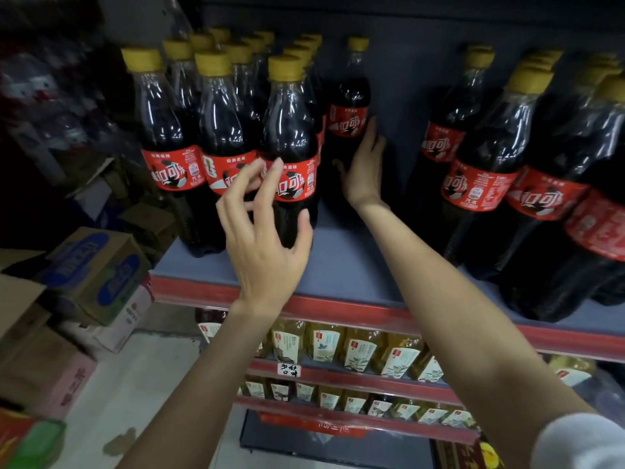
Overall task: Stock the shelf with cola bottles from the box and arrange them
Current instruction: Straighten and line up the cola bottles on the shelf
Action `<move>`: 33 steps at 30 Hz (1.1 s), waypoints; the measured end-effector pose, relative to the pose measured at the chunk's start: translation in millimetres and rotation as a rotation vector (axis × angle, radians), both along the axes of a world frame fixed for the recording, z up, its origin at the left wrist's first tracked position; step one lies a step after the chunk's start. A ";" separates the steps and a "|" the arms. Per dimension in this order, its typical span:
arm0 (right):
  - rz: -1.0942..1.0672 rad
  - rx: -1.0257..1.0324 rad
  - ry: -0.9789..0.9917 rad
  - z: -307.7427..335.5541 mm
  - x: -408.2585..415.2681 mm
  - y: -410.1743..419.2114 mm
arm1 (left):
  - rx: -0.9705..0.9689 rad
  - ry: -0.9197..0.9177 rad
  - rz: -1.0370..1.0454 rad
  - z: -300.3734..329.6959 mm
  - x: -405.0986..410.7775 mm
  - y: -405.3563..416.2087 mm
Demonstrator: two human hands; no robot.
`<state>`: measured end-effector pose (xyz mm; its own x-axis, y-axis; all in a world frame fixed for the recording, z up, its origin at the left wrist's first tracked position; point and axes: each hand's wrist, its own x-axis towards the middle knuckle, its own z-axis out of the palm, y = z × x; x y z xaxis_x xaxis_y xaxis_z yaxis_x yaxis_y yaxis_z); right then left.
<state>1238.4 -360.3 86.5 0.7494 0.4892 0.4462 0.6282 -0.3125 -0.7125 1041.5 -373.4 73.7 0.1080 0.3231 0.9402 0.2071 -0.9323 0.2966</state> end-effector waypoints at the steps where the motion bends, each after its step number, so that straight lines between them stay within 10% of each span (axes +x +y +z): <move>1: 0.012 0.024 -0.028 4.6 -7.1 -10.0 | 0.024 -0.052 -0.038 0.8 1.8 -4.8; 5: 0.060 0.282 -0.148 13.7 -48.1 -85.1 | 0.008 -0.114 -0.380 4.0 18.5 -28.5; 9: -0.168 0.445 -0.239 -6.1 -84.6 -170.4 | -0.605 0.094 -0.874 15.8 63.9 -45.6; 15: -0.315 0.144 -0.074 -28.5 -70.9 -190.2 | -1.102 0.478 -1.145 26.5 113.7 -67.0; 20: -0.155 0.073 -0.090 -17.0 -53.0 -179.5 | -0.873 0.375 -0.974 9.2 88.5 -65.4; 28: 0.175 0.036 0.030 -12.3 -29.9 -105.6 | -0.079 0.167 -0.129 6.2 17.2 -29.0; 33: 0.226 0.063 0.073 -10.3 -19.3 -69.1 | -0.012 0.085 0.075 3.3 0.5 -8.1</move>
<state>1219.1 -429.5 76.2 0.6550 0.6213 0.4301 0.6236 -0.1230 -0.7720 1042.0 -381.5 76.9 0.1618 0.3448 0.9246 0.3010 -0.9096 0.2865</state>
